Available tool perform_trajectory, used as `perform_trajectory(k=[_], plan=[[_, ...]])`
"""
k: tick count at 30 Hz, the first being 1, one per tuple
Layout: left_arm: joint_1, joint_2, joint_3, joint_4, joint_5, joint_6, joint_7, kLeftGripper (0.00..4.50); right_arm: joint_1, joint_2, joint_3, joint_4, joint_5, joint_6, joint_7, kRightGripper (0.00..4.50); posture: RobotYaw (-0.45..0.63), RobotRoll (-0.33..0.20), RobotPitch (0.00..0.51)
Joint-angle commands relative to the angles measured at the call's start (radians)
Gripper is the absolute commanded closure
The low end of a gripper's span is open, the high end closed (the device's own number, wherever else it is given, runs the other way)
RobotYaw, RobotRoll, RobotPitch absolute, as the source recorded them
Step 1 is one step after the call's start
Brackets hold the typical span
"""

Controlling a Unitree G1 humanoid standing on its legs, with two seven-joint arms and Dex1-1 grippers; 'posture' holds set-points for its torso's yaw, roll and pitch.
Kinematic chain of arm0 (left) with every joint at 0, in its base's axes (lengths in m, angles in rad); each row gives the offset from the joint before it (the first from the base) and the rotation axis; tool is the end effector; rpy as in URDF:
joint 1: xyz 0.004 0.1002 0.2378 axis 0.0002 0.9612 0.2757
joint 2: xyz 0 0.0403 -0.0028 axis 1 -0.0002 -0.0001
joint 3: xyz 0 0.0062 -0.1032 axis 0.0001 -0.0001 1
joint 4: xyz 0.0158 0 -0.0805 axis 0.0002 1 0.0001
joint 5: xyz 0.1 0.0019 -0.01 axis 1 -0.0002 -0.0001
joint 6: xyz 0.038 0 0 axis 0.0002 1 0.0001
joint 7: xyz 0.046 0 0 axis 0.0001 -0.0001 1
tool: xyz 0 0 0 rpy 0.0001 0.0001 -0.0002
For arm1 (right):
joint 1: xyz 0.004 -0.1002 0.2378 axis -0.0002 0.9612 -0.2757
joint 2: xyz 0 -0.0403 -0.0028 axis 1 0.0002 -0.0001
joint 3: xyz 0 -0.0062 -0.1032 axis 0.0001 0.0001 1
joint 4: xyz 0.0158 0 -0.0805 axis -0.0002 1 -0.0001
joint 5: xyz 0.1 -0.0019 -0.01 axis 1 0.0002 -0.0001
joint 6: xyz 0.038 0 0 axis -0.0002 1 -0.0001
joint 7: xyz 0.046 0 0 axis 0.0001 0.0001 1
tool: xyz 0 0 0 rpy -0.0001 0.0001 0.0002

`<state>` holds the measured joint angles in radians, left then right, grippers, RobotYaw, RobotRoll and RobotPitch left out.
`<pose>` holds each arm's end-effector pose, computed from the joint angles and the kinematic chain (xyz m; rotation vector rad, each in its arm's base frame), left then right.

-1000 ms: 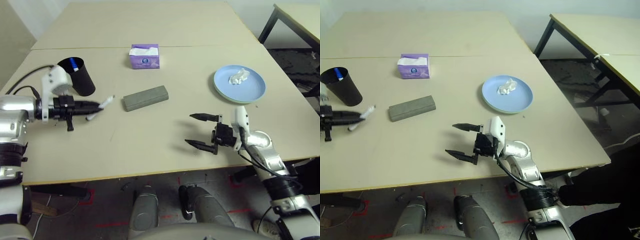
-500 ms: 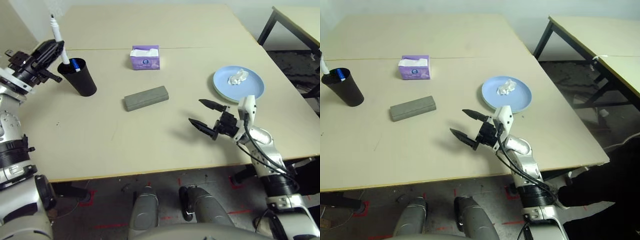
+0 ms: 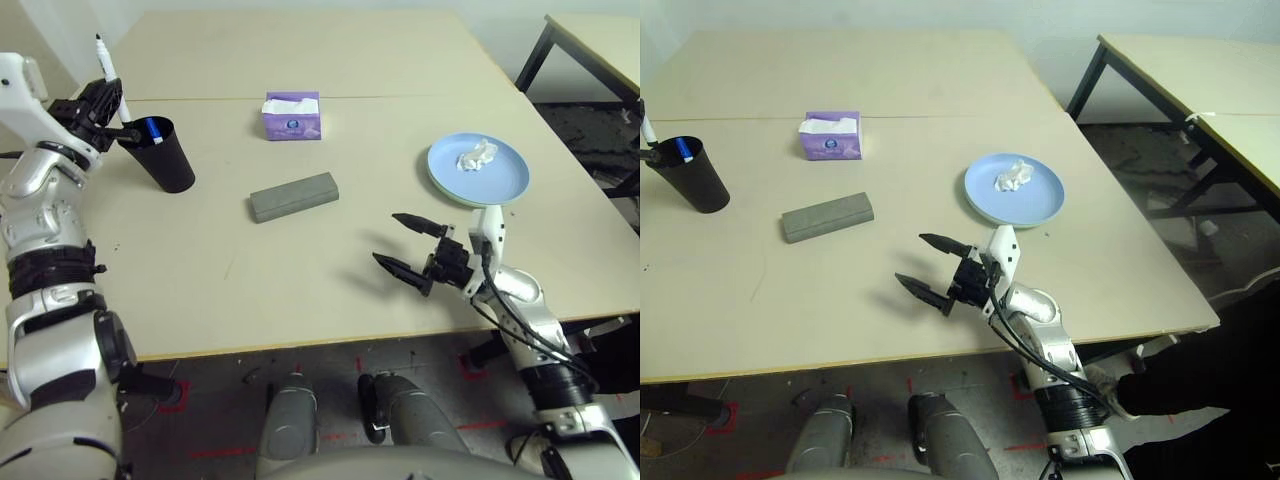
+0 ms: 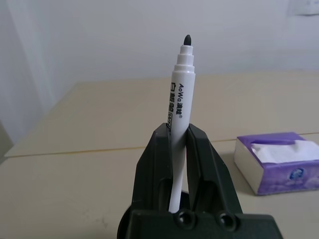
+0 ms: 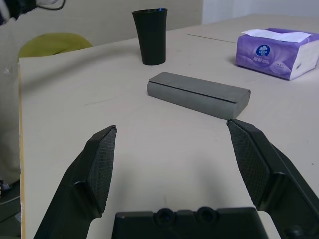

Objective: Organize and tidy the items on the table.

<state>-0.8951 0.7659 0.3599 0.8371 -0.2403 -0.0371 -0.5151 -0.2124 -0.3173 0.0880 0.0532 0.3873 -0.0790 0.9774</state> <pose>0.2967 0.3511 0.2303 0.1695 -0.2906 0.0273 0.2432 -0.1824 0.0872 -0.0402 -0.2176 1.1008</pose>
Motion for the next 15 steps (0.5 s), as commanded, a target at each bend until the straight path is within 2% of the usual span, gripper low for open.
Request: perform_trajectory(k=[1,5,15], plan=[[-0.013,-0.017,-0.027,0.079,0.036,-0.047,0.021,4.23,0.021,-0.002,0.010,-0.021,-0.015,-0.005,-0.009,0.00,-0.01,0.000,0.140],[0.011,-0.029,-0.038,0.093,0.048,-0.081,0.050,4.23,0.031,0.005,0.007,-0.039,-0.021,-0.005,-0.035,0.00,-0.02,0.000,0.139],[0.084,-0.004,-0.016,0.084,0.054,-0.102,0.086,4.23,0.035,0.003,0.011,-0.057,-0.015,0.009,-0.050,0.00,0.01,0.000,0.145]])
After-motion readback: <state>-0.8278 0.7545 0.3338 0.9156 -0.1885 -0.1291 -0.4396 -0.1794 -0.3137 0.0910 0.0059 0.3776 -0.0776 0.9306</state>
